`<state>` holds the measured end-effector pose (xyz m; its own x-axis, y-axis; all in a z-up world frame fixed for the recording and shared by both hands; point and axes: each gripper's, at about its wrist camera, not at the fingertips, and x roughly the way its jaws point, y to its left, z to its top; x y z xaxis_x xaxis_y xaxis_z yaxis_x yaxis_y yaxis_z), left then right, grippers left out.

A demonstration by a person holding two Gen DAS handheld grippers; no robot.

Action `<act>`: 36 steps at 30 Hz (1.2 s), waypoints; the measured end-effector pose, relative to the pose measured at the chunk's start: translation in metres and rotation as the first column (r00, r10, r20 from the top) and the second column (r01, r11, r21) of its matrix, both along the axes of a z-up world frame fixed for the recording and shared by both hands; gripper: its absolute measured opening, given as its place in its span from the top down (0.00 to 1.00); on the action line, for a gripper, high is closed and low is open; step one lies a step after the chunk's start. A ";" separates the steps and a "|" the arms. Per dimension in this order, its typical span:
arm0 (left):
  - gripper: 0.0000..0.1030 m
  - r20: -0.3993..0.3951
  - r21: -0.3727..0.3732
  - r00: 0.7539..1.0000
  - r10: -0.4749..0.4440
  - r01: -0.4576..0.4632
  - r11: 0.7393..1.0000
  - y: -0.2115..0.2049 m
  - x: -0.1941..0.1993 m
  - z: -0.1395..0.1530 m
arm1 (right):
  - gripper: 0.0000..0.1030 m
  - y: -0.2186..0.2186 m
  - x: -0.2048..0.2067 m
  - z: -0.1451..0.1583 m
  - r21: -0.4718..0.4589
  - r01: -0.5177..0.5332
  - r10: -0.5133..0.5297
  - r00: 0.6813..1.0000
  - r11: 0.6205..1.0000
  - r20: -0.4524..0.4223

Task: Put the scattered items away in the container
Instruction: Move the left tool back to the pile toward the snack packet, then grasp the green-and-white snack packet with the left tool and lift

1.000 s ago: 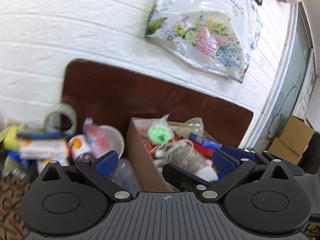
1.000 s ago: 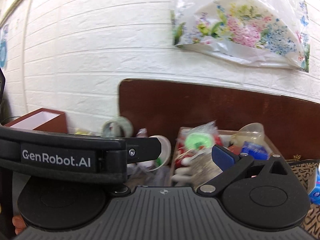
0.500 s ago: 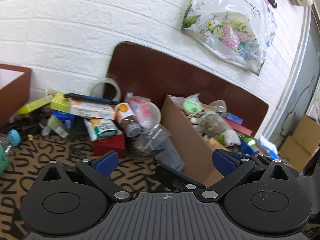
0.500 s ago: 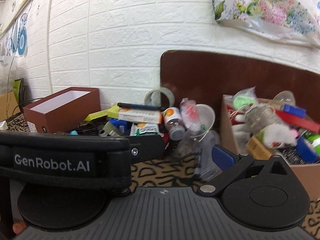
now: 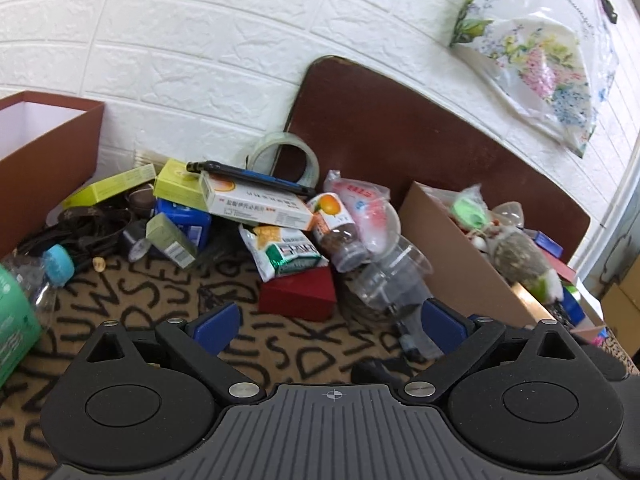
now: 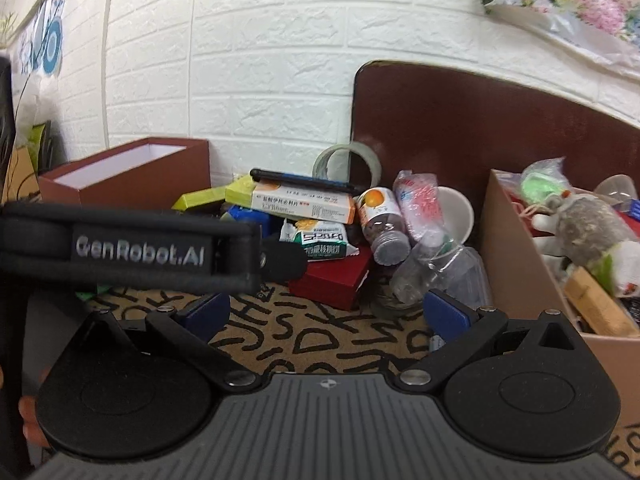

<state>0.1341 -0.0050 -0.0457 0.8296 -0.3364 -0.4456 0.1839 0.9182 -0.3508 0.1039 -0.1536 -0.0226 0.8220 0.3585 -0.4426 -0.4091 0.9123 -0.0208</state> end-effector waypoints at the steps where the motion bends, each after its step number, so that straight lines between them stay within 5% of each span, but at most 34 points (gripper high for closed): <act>1: 0.04 -0.001 0.003 1.000 -0.004 0.004 1.000 0.001 0.006 -0.001 | 0.01 0.002 0.006 -0.003 0.003 -0.004 0.004 1.000 1.000 -0.008; 11: 0.17 -0.068 -0.016 0.997 -0.024 0.023 1.000 0.015 0.072 -0.017 | 0.03 0.016 0.068 -0.017 0.009 -0.029 0.029 0.999 1.000 -0.017; 17: 0.21 -0.100 -0.035 0.995 -0.027 0.024 0.999 0.021 0.103 -0.024 | 0.14 0.022 0.107 -0.022 0.053 -0.068 0.071 0.996 0.996 -0.052; 27: 0.31 -0.147 -0.072 0.988 -0.041 0.031 0.997 0.023 0.139 -0.036 | 0.17 0.036 0.133 -0.035 0.029 -0.109 0.111 0.992 0.994 -0.059; 30: 0.47 -0.159 -0.081 0.986 -0.060 0.048 0.996 0.021 0.143 -0.038 | 0.22 0.038 0.137 -0.040 0.010 -0.101 0.102 0.993 0.995 -0.061; 36: 0.57 -0.169 -0.092 0.983 -0.070 0.055 0.994 0.024 0.141 -0.035 | 0.31 0.032 0.133 -0.035 0.032 -0.096 0.098 0.993 0.995 -0.062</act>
